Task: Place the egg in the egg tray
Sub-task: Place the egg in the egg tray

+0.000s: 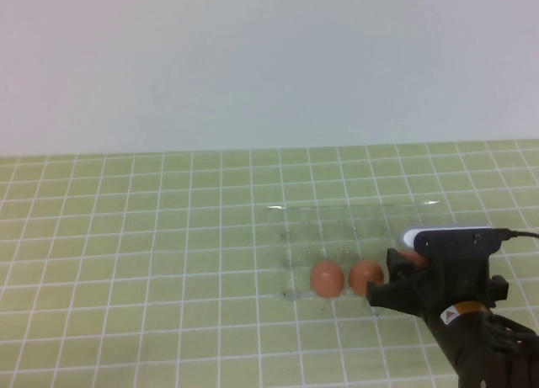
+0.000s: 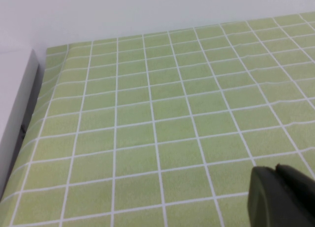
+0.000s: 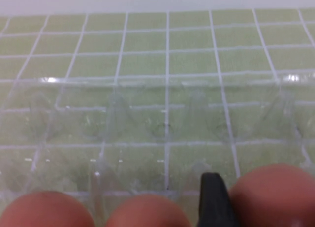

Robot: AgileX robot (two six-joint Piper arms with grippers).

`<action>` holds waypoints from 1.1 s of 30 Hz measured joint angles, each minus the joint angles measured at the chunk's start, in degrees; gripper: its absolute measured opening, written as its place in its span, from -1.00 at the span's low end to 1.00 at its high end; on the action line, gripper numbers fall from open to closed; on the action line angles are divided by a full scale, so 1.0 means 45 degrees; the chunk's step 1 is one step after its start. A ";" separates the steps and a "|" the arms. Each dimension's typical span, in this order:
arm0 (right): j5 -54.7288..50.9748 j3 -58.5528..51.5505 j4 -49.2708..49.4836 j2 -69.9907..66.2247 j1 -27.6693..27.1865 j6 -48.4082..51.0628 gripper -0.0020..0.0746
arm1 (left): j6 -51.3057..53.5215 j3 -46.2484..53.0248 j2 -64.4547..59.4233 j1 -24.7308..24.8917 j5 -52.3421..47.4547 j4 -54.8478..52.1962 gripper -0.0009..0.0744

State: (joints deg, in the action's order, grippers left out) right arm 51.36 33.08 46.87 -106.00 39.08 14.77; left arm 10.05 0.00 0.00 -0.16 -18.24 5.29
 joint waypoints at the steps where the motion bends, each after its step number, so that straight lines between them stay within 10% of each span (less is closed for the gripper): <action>1: 0.0000 0.0000 0.0000 -0.0119 0.0000 -0.0127 0.10 | 0.0000 0.0000 0.0000 0.0000 0.0000 0.0000 -0.98; 33: -0.0804 0.0023 0.0000 -0.0206 0.0000 0.0417 0.53 | 0.0000 0.0000 0.0000 0.0000 0.0000 0.0000 -0.98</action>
State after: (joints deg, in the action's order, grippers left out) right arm 47.74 33.18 46.87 -106.93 39.08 16.64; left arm 10.05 0.00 0.00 -0.16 -18.24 5.29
